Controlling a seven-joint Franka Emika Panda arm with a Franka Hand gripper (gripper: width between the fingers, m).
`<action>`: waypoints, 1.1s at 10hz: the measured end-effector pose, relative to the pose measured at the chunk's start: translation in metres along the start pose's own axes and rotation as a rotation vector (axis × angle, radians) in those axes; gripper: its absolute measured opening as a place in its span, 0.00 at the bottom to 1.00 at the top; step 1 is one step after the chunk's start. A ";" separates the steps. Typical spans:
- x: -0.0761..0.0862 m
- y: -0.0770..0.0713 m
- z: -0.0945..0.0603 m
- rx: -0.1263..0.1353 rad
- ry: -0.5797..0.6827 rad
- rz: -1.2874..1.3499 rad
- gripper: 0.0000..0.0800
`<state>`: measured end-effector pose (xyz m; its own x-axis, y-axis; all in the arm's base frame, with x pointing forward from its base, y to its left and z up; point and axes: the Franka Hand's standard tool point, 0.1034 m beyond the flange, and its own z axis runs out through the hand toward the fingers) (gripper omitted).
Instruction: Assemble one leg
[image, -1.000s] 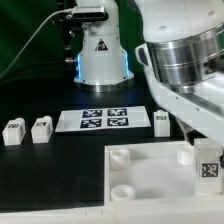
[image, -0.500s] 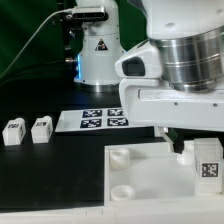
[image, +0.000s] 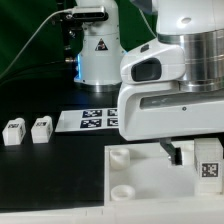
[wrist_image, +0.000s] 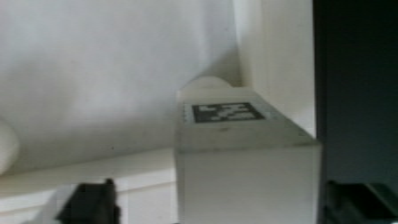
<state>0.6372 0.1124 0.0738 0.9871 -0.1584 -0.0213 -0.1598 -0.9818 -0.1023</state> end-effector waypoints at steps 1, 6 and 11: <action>0.000 0.000 0.000 0.001 0.000 0.057 0.45; 0.001 0.003 0.001 0.028 -0.014 0.577 0.36; -0.004 0.003 0.002 0.120 -0.091 1.478 0.36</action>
Offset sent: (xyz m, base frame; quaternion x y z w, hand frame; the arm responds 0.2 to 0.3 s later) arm 0.0000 0.0000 0.0000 0.0000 0.0000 0.1790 0.9838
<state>0.6328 0.1106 0.0721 -0.0684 -0.9692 -0.2366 -0.9972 0.0735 -0.0126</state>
